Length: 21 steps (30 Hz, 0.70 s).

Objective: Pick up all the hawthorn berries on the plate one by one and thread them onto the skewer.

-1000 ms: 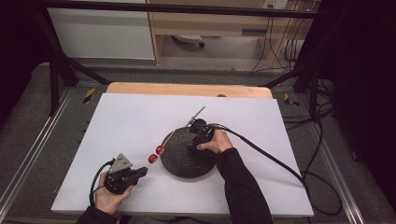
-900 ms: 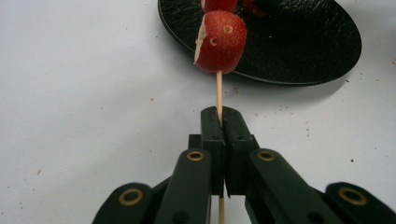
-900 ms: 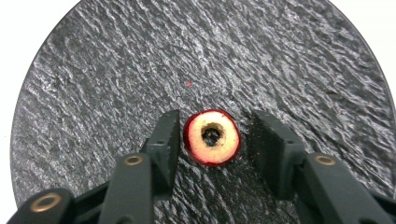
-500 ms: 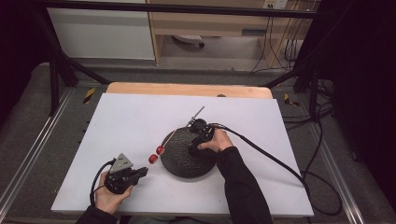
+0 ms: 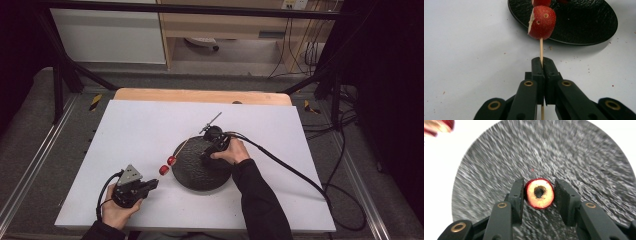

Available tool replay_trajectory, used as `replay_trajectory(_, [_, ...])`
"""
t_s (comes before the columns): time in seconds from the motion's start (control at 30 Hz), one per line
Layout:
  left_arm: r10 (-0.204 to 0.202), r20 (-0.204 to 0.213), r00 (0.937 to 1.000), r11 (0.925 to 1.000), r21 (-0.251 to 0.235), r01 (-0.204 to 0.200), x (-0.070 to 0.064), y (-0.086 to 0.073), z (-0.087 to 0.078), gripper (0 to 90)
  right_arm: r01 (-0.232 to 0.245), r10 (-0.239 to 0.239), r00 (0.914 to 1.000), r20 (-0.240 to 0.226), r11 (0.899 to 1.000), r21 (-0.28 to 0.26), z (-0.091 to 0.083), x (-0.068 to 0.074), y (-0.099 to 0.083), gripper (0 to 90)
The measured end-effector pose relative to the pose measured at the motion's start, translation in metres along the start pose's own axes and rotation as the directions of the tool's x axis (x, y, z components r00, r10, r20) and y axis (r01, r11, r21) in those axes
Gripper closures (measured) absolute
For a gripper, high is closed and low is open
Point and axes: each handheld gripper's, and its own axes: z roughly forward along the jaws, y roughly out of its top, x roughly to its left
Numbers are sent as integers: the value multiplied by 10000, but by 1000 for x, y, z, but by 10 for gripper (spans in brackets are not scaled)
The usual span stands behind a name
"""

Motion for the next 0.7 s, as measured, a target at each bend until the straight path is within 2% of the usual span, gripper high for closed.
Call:
replay_trajectory(0.13, [5,-40,10000,9999,-115,-5,-1,0,-1,882,-761,754,9971,-127,9946,-708,-18,3,-2,613])
replay_trajectory(0.23, [8,-70,10000,9997,-237,-10,-2,1,-2,882,-1462,1419,9890,-412,9799,-1355,-30,4,-8,613])
replay_trajectory(0.27, [20,-78,10000,9996,-286,-23,-3,1,-3,882,-1693,1622,9851,-568,9726,-1596,-33,4,-11,614])
replay_trajectory(0.37, [-35,-106,9999,9988,-496,30,-4,1,-3,882,-2484,2261,9673,-1148,9359,-2499,-43,3,-23,614])
replay_trajectory(0.47, [-47,-138,9999,9979,-650,38,-7,2,-3,882,-3117,2633,9478,-1801,8844,-3474,-49,4,-37,614])
replay_trajectory(0.5, [-54,-155,9999,9976,-687,43,-8,2,-3,882,-3342,2749,9400,-2022,8613,-3827,-51,5,-41,614])
replay_trajectory(0.57, [-74,-171,9998,9968,-797,60,-10,3,-2,882,-3808,2991,9224,-2445,8103,-4454,-54,7,-48,614])
replay_trajectory(0.6, [-83,-181,9998,9965,-832,67,-11,3,-2,882,-4084,3153,9111,-2654,7771,-4788,-54,8,-51,614])
replay_trajectory(0.7, [-145,-187,9997,9954,-946,127,-14,3,-1,882,-4674,3454,8836,-3162,6926,-5494,-52,10,-59,614])
